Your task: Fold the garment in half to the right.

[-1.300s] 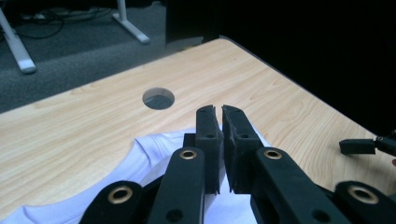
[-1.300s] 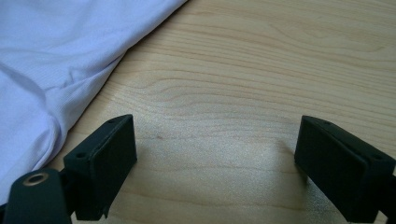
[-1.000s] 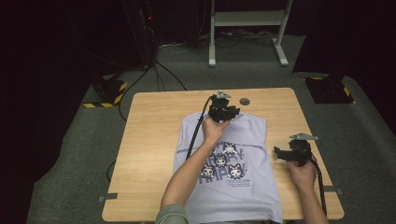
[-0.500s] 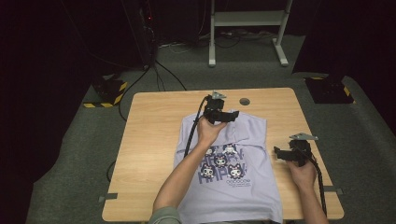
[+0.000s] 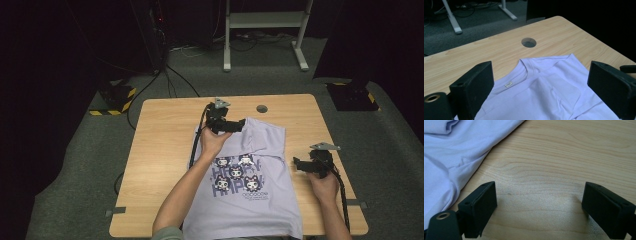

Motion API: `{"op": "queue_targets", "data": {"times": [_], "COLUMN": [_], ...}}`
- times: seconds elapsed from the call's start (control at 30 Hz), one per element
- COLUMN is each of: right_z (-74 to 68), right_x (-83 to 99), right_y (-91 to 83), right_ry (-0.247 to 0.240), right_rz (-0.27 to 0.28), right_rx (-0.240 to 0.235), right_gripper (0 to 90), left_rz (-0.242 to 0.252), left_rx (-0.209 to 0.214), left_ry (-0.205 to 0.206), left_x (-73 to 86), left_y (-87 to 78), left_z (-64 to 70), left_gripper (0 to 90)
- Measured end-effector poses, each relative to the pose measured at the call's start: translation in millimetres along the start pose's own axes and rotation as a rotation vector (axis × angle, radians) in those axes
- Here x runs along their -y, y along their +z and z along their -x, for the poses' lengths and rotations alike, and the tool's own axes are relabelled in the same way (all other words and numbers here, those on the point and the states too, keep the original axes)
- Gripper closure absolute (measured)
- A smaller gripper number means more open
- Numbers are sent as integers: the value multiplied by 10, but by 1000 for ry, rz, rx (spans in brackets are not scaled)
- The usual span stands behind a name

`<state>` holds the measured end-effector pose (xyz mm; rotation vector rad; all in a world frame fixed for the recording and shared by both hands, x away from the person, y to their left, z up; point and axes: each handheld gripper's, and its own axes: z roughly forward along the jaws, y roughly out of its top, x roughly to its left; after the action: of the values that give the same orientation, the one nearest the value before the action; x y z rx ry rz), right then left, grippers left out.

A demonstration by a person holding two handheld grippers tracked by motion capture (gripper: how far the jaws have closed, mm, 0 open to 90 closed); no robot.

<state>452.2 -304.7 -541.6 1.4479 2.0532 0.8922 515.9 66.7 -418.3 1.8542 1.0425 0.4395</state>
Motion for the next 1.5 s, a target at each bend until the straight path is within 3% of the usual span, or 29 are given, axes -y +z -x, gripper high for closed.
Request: {"op": "queue_targets", "data": {"times": [0.3, 1.5], "right_z": [-1, -3], "right_x": [0, 0], "right_y": [0, 0], "right_ry": [0, -1], "right_rz": [0, 0], "right_rx": [0, -1], "right_gripper": [124, 123], "left_rz": [10, 59], "left_rx": [-42, -114], "left_ry": [-1, -63], "left_x": [16, 247], "left_y": [-194, -749], "left_z": [-90, -458], "left_gripper": [81, 103]}}
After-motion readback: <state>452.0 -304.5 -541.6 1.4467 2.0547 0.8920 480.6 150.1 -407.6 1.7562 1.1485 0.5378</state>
